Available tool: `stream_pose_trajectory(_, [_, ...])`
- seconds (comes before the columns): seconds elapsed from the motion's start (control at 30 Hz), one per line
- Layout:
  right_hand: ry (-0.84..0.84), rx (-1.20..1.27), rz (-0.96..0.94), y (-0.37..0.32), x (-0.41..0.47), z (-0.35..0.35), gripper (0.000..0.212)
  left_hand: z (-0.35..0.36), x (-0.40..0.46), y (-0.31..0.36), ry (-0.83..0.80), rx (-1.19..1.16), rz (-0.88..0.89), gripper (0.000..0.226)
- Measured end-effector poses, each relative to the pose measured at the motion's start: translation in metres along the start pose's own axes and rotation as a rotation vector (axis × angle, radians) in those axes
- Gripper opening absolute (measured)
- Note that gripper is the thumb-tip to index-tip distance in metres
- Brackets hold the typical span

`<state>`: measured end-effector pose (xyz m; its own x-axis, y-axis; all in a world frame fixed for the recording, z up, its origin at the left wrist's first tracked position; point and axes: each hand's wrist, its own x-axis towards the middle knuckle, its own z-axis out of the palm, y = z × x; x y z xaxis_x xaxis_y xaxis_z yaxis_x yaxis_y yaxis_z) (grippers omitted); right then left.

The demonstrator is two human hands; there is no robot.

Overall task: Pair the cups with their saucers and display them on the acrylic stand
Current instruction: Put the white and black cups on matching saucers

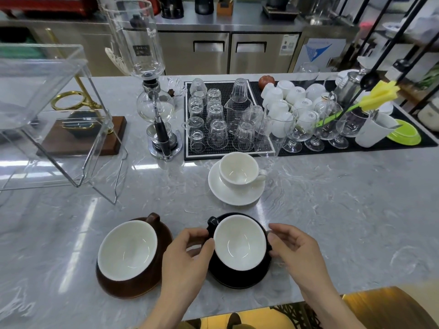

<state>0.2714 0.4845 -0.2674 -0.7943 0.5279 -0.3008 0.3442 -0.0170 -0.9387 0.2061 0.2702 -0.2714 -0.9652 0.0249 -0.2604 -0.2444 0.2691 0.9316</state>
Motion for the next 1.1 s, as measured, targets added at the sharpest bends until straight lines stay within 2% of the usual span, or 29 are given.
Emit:
stream_pose_trajectory(0.1, [0.057, -0.151, -0.036, 0.001, 0.003, -0.003, 0.021, 0.002, -0.006, -0.007, 0.048, 0.046, -0.030, 0.023])
stream_pose_trajectory(0.23, [-0.026, -0.169, 0.088, 0.006, 0.005, -0.002, 0.039, 0.007, -0.008, -0.015, 0.009, -0.003, -0.132, 0.047])
stream_pose_trajectory(0.4, [-0.108, -0.136, 0.170, 0.011, 0.007, 0.000, 0.032, 0.004, -0.001, -0.024, -0.062, -0.074, -0.265, 0.072])
stream_pose_trajectory(0.47, [-0.171, -0.089, 0.215, 0.010, 0.009, -0.003, 0.035, 0.002, 0.002, -0.026, -0.087, -0.126, -0.295, 0.072])
stream_pose_trajectory(0.6, [-0.250, -0.078, 0.242, 0.006, 0.015, -0.006, 0.063, 0.002, 0.006, -0.028, -0.138, -0.111, -0.293, 0.072])
stream_pose_trajectory(0.67, [-0.263, -0.088, 0.227, 0.006, 0.018, -0.008, 0.069, 0.004, 0.006, -0.027, -0.139, -0.082, -0.276, 0.072])
stream_pose_trajectory(1.0, [-0.256, -0.124, 0.165, 0.009, 0.025, -0.007, 0.078, 0.011, 0.004, -0.031, -0.043, -0.083, -0.205, 0.066])
stream_pose_trajectory(1.1, [-0.260, -0.127, 0.132, 0.007, 0.029, -0.006, 0.062, 0.014, 0.001, -0.031, -0.020, -0.137, -0.206, 0.062])
